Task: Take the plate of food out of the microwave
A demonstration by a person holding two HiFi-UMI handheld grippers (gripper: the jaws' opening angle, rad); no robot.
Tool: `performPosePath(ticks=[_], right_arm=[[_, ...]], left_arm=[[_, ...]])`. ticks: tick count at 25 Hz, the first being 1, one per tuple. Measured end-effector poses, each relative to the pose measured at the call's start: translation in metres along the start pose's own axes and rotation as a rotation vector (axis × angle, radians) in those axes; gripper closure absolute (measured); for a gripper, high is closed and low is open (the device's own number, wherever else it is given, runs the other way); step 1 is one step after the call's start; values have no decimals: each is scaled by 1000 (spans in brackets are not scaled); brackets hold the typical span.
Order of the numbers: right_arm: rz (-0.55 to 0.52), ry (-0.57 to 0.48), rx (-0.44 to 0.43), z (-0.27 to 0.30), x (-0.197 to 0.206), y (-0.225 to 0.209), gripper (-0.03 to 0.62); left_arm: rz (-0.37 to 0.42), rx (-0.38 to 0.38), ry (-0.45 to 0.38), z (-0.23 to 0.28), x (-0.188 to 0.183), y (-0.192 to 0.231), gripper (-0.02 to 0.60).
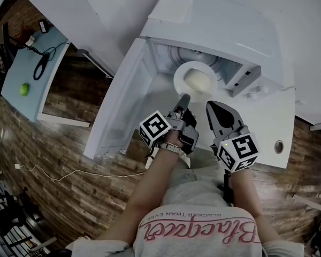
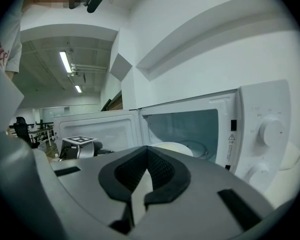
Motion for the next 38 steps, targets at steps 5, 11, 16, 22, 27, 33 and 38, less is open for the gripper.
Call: performPosePath(ticks=[5, 11, 16, 22, 27, 33, 38], right_arm=[[7, -5, 1, -8, 1, 6, 589], [1, -15, 12, -13, -2, 12, 589], [-8, -19, 1, -15, -5, 18, 589], [3, -32, -3, -18, -7, 20, 589], [-3, -44, -6, -27, -12, 21, 589], [-13, -47, -16, -43, -16, 26, 589], [-16, -45, -38, -57, -23, 31, 589]], left_arm=[[-9, 9, 3, -15, 6, 1, 565], [-18, 20, 5, -30, 10, -1, 565], [-14, 27, 0, -37, 10, -2, 565], [-21, 41, -14, -43, 11, -5, 565], [-34, 52, -34, -50, 14, -8, 565], [-50, 64, -49, -61, 26, -14, 565], [-50, 63, -59, -76, 40, -23, 565]])
Point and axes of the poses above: the fingertips, and each gripper's own axes: z forward along the fingers, y to its left, x out of its underside, the point moved 8 cm from there along -z, backward along the fingers, and after that the axes turned 12 degrees about -z, right-handed, at the moved point
